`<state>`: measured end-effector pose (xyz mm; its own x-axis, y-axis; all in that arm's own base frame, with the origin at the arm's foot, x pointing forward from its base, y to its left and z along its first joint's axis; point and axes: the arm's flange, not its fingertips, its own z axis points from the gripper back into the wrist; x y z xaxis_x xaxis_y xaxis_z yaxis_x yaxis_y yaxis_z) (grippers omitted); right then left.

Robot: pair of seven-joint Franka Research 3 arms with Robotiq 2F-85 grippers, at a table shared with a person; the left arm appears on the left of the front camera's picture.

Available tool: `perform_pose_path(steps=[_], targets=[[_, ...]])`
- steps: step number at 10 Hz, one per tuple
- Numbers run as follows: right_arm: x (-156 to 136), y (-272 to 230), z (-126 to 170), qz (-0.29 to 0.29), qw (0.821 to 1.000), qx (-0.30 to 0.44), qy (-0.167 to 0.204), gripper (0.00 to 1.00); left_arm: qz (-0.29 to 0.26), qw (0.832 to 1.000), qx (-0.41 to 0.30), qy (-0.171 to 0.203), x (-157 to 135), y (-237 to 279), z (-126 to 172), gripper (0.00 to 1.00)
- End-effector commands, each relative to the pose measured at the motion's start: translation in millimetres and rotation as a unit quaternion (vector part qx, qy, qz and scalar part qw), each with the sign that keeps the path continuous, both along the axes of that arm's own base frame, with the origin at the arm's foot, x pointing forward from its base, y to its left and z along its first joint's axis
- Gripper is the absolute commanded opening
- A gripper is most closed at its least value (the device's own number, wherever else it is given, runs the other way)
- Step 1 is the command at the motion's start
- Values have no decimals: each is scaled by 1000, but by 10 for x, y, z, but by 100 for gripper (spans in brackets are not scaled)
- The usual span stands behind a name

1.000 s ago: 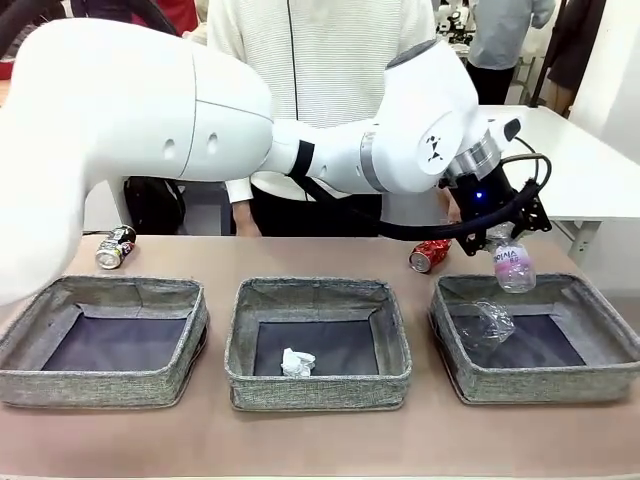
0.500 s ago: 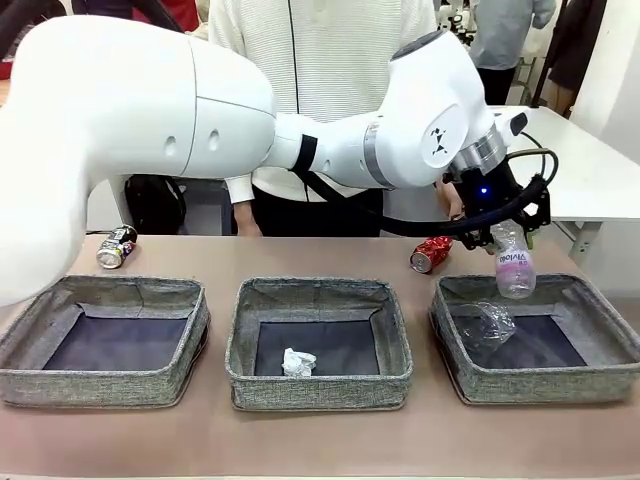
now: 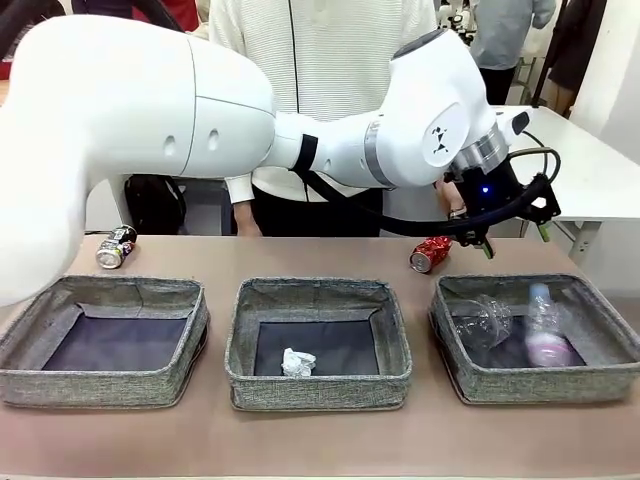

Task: Sort the waste into the appropriate baskets.
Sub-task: Place the picked waste into the Fabric basket indicated by the person.

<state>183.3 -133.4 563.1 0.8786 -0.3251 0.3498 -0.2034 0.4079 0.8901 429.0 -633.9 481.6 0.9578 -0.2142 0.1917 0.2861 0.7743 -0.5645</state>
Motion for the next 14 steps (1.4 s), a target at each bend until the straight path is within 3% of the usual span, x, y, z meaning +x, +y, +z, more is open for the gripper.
perform_pose_path(steps=[1,5,6,8,12,14], targets=[[-11,-13,-10,8,1000,-2,0,100,-10,1000,-3,4,35,-28,83,100],[0,0,0,0,1000,0,0,100,-26,1000,-2,12,34,270,219,100],[136,86,30,2,999,-29,24,100,-33,999,21,15,45,549,323,100],[477,212,107,67,997,-23,13,100,-17,999,27,24,56,1459,655,100],[1264,769,217,169,985,19,26,100,20,995,-79,54,-262,3005,1049,100],[1752,1220,235,230,971,64,15,100,-5,986,-128,103,-216,3817,1009,100]])
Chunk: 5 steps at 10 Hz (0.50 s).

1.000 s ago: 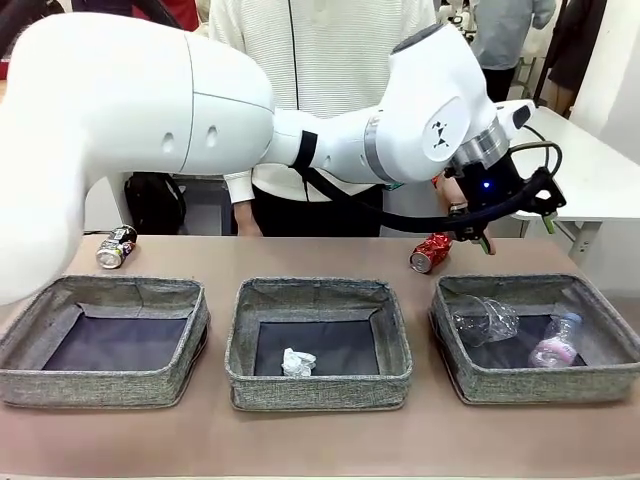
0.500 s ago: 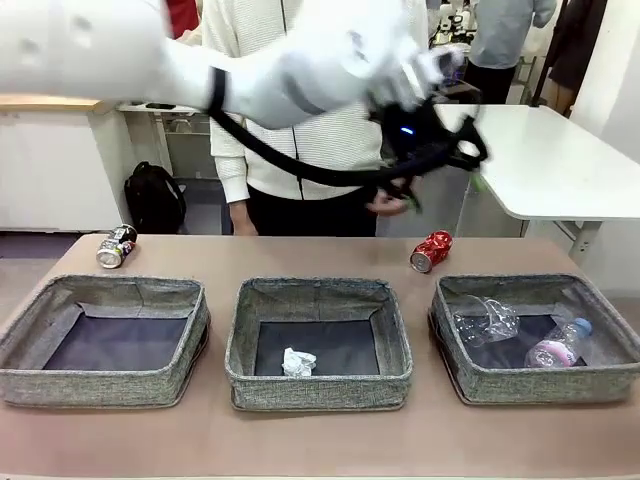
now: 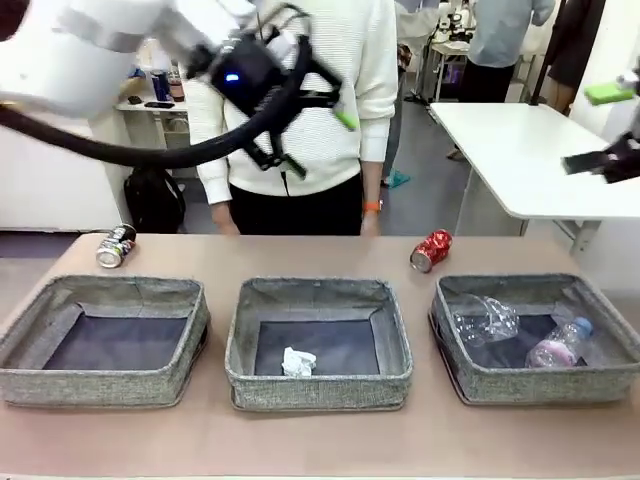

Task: Sort the waste into the appropriate baskets.
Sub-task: Place the picked waste into the Fabric basket indicated by the person.

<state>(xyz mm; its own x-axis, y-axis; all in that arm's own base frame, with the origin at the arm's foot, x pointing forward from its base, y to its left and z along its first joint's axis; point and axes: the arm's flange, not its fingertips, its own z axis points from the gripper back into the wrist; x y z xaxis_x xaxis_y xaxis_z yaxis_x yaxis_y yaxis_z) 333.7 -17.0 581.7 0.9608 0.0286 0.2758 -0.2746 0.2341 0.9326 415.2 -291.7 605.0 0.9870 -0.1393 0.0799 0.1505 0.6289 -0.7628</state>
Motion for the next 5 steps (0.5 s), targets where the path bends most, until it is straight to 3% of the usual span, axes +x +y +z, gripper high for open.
perform_pose_path(steps=[1,2,3,5], targets=[[392,241,41,56,997,52,-15,100,-45,996,-48,67,14,719,-306,100],[506,432,27,70,995,71,-6,100,-65,990,-87,93,86,1013,-375,100],[641,684,-4,80,993,87,13,100,-98,974,-169,117,154,1367,-432,100],[814,961,-92,71,990,93,78,100,-123,935,-327,62,146,1778,-502,100]])
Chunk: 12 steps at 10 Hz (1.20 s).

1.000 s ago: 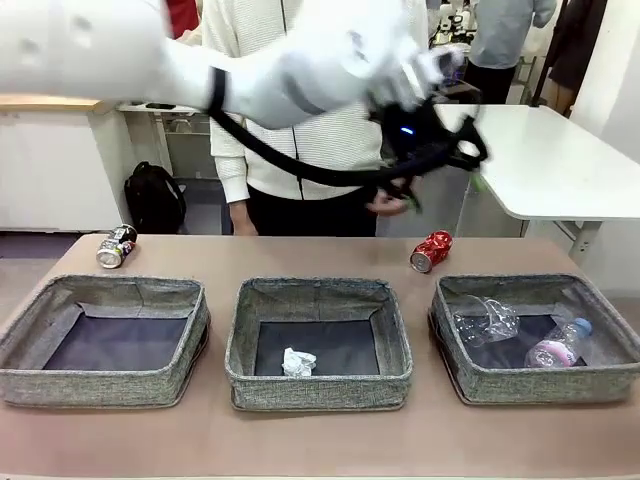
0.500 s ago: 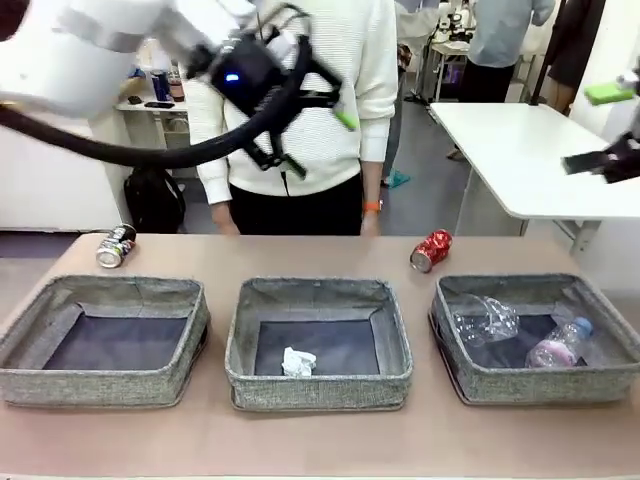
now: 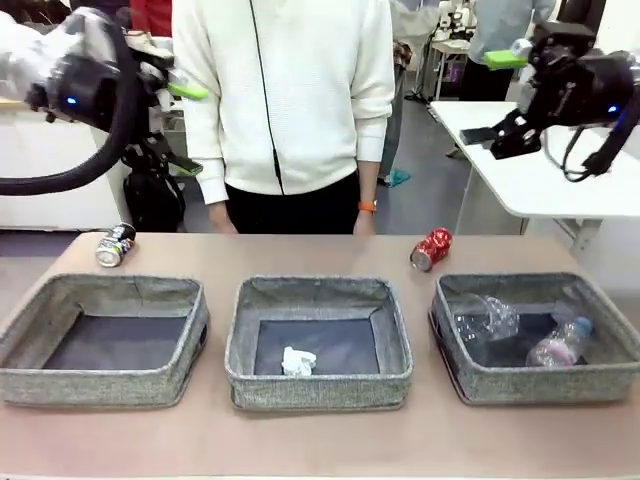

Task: Sort the waste into the appropriate baskets.
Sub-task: Place the picked waste into the Fabric basket indicated by the person.

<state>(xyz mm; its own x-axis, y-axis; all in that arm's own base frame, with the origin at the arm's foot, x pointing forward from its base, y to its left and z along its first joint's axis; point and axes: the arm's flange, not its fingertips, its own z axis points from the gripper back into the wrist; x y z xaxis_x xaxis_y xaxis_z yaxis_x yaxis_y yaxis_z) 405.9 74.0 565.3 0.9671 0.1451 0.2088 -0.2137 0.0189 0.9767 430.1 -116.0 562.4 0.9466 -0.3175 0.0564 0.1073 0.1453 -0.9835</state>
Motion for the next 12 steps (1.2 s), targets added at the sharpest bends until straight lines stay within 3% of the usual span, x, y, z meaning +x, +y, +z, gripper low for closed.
perform_pose_path(steps=[1,2,3,4,12], targets=[[156,95,29,-12,997,-13,69,100,6,987,-158,-10,17,142,-187,100],[206,68,13,-32,996,-20,81,100,41,983,-179,22,46,148,-320,100],[250,12,10,-58,995,-30,82,100,7,997,-79,-10,41,189,-39,100],[136,86,-118,-8,998,-12,57,100,7,997,-79,-10,41,189,-39,100],[136,86,-118,-8,998,-12,57,100,7,997,-79,-10,41,189,-39,100]])
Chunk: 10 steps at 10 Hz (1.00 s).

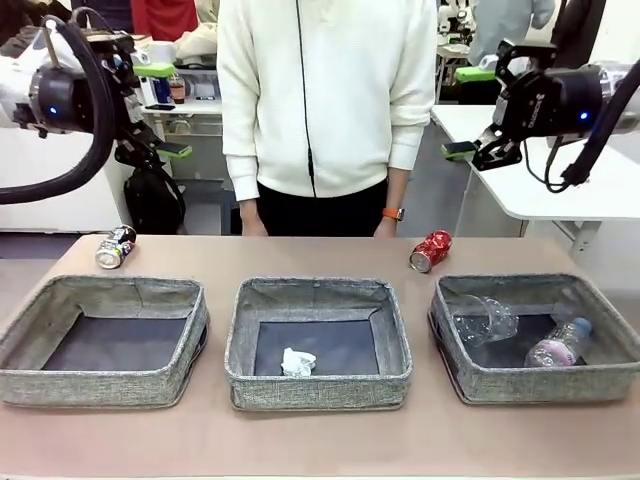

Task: Sort the waste into the appropriate baskets.
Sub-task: Place the picked waste into the Fabric basket indicated by the person, then pick up the waste item pointed out by the person.

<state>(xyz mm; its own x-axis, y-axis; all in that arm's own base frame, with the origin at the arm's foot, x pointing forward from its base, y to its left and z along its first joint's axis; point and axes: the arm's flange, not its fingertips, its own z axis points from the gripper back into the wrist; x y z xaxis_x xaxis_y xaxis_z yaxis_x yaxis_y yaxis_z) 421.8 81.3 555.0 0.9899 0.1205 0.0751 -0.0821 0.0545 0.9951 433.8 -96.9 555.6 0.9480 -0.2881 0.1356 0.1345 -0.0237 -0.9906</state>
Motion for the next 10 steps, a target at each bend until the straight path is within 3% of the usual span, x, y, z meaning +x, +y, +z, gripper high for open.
perform_pose_path(steps=[1,10], targets=[[-23,13,-14,7,1000,4,-9,100,0,1000,7,4,4,-1,29,100],[-23,13,-14,7,1000,4,-9,100,0,1000,7,4,4,-1,29,100]])
